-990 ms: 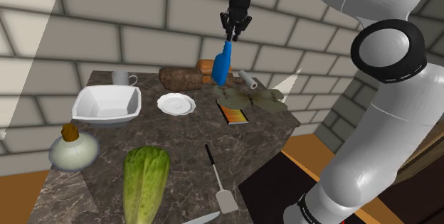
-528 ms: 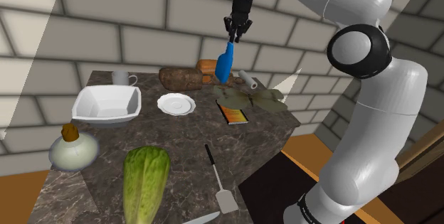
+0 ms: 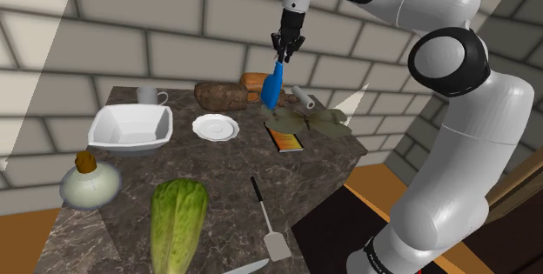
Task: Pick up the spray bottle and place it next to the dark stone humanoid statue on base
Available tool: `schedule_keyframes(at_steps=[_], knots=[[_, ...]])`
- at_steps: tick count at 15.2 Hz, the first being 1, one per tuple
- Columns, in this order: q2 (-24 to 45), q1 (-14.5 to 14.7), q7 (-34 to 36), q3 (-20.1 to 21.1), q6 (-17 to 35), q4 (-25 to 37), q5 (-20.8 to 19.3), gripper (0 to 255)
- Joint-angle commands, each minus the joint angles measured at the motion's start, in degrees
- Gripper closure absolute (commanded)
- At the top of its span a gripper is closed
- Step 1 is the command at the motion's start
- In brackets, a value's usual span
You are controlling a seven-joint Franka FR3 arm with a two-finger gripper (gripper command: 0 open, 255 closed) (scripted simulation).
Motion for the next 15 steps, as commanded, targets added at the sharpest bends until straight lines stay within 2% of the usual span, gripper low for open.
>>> schedule_keyframes(at_steps=[1,15], knots=[[-0.25,-0.12,0.08,-0.02,1.80,-2.00,0.08,255],[-1.89,-0.90,0.42,-0.22,13.31,-15.11,0.43,255]])
